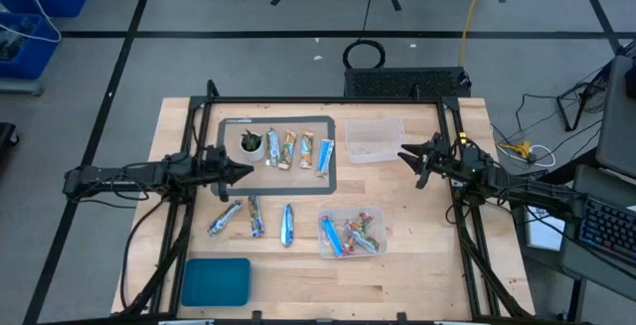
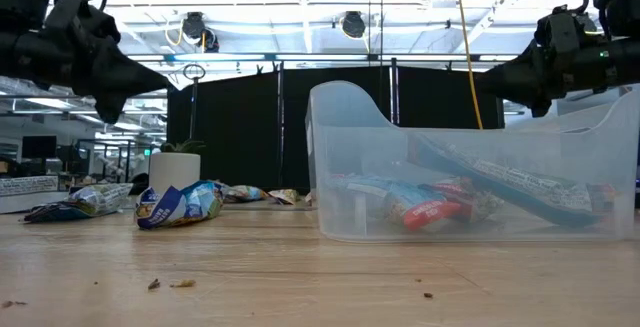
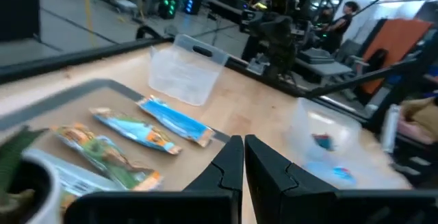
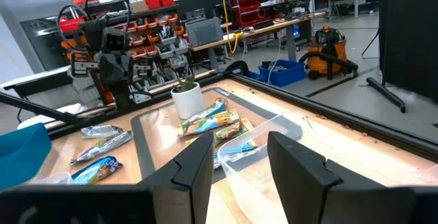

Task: Pick and place Granola Bars by type
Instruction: Put the left blue granola bar into the blue bin

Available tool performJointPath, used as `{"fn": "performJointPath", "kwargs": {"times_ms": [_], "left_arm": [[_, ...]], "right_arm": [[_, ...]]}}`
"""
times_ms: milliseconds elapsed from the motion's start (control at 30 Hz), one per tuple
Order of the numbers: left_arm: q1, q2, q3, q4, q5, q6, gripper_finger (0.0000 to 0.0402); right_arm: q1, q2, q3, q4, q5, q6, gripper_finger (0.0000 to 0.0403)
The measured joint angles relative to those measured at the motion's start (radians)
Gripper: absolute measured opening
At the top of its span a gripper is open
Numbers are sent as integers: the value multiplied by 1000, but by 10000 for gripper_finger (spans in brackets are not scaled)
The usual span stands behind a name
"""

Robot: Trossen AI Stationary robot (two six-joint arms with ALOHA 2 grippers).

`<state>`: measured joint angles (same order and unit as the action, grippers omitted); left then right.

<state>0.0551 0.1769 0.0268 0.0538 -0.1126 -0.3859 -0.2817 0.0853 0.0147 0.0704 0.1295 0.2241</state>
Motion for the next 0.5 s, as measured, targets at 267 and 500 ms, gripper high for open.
{"fn": "performJointPath", "kwargs": {"times_ms": [267,500], "left_arm": [[-37,131,190,-179,9,-107,24],[-101,445,404,-585,9,-243,24]], "right_arm": [[0,0,0,1,0,0,130],[0,0,0,8,0,0,130]]}}
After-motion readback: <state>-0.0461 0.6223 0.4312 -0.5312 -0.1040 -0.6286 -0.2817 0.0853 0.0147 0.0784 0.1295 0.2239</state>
